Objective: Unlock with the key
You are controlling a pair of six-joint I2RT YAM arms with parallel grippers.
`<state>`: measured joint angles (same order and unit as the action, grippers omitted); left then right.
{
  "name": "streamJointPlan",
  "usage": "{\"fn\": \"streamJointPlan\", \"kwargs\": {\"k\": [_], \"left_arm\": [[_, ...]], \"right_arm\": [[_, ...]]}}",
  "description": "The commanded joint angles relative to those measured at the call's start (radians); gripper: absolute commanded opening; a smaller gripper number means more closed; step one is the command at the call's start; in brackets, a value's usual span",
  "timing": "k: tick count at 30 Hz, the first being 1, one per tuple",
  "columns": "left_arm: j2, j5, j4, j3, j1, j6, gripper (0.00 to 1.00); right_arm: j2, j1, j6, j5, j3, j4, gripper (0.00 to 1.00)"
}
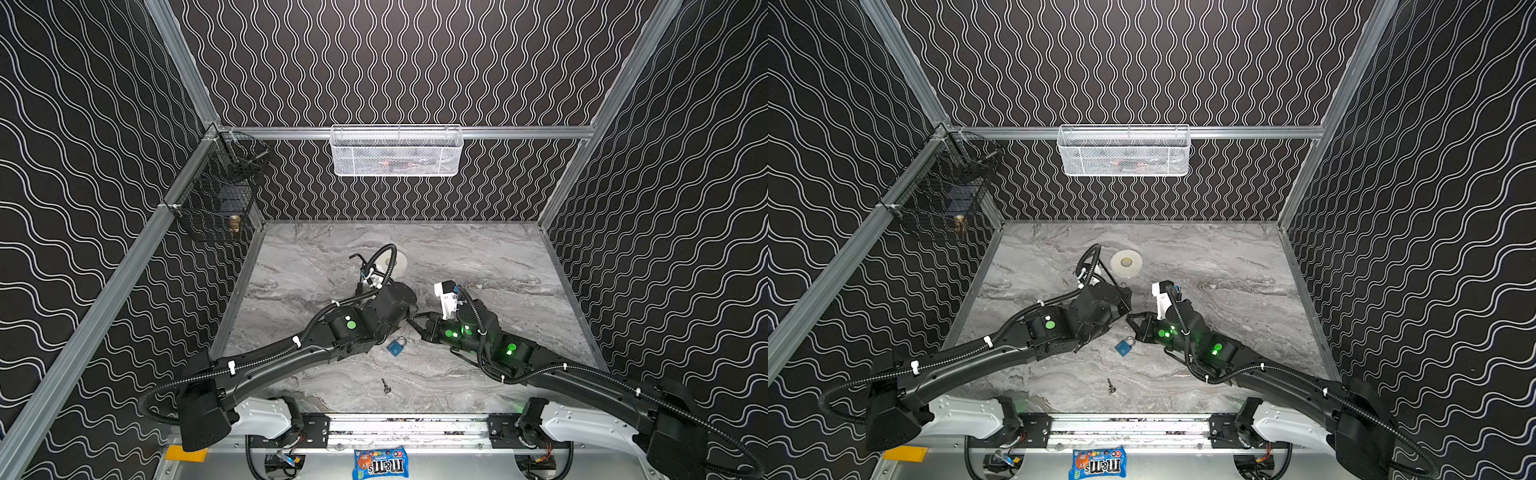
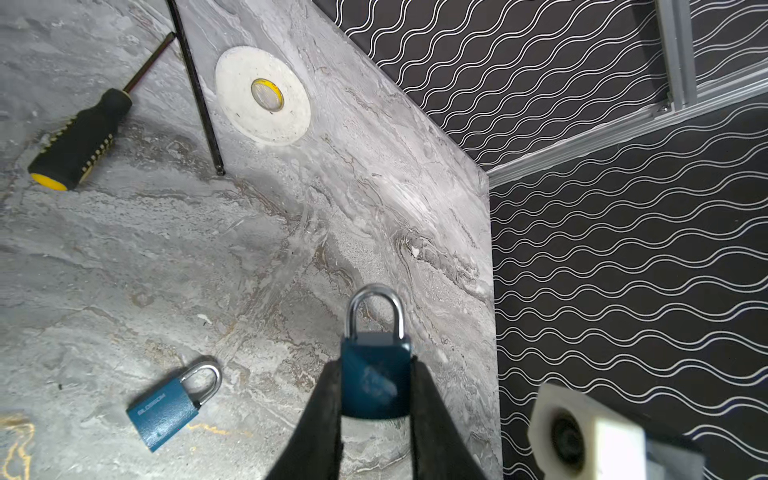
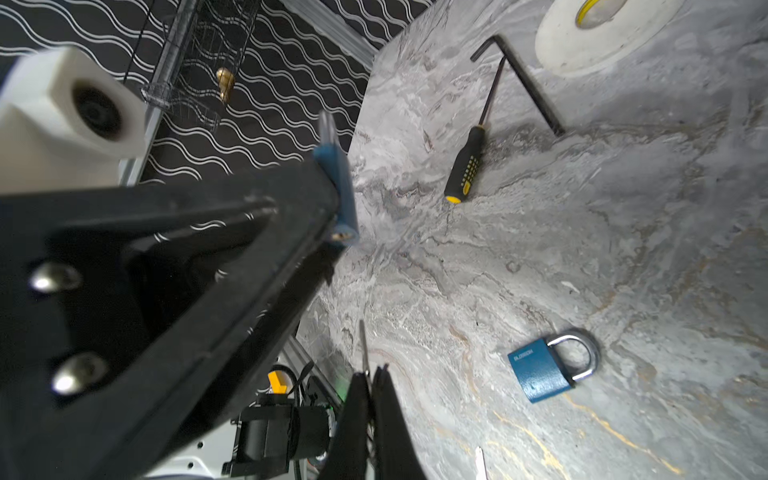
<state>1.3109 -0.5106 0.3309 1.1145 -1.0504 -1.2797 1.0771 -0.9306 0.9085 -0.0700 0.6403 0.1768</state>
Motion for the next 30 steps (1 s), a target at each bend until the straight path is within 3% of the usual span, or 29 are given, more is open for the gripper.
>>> {"fn": "streamJointPlan", "kwargs": {"k": [1, 7, 17, 30], "left_arm": [[0.005, -0.022, -0.014, 0.017, 0.001, 0.038, 0.0], [0.017, -0.014, 0.015, 0.032, 0.001, 0.059, 0.0], [0.027, -0.038, 0.014, 0.033, 0.001, 0.05, 0.0], [0.045, -0.031, 0.016, 0.034, 0.001, 0.065, 0.0]], "right_arm": [[-0.006, 0.012, -0.005, -0.053, 0.012, 0.004, 0.0], [-0.008, 0.061, 0.043, -0.093, 0.026, -0.008, 0.0], [-0.006, 0.074, 0.154, -0.039, 0.043, -0.001, 0.0], [0.019, 0.102, 0.209, -0.095, 0.061, 0.016, 0.0]]}}
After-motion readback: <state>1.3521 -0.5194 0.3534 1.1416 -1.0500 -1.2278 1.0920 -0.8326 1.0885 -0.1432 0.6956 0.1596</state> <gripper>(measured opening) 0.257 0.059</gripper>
